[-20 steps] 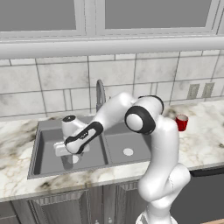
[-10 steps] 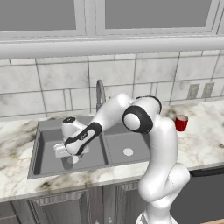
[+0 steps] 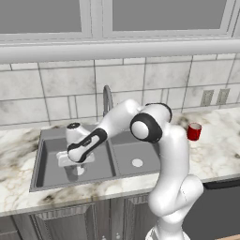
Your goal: Move any existing items from the left basin to the right basin for drying. Then move the mug from the counter to the left basin of the sink for washing.
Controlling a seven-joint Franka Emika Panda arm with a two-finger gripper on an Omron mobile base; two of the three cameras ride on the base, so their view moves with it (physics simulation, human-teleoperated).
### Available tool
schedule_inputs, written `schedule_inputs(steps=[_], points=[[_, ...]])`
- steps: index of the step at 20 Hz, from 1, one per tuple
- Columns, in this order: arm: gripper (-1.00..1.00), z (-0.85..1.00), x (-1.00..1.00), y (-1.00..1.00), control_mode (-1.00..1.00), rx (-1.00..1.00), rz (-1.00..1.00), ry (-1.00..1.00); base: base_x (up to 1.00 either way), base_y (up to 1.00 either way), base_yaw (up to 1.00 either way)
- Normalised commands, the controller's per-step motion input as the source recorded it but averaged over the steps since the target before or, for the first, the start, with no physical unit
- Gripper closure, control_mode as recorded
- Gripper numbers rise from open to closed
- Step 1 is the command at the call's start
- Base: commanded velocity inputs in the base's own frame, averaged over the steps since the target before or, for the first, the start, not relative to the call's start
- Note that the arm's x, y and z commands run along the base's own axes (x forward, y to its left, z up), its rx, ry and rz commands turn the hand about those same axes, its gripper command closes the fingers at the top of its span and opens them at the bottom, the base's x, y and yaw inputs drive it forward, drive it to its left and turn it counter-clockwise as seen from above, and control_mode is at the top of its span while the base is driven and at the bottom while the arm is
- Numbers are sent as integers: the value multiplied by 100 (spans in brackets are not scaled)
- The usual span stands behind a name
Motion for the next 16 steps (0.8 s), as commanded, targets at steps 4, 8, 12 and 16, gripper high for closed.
schedule_inputs(steps=[4,8,12,16], points=[[100,0,0,0,-100,0,0,0,0,0,0],[100,0,0,0,-100,0,0,0,0,0,0],[100,0,0,0,-100,0,0,-2,0,0,0],[100,15,-7,0,-100,0,0,-6,0,0,0]])
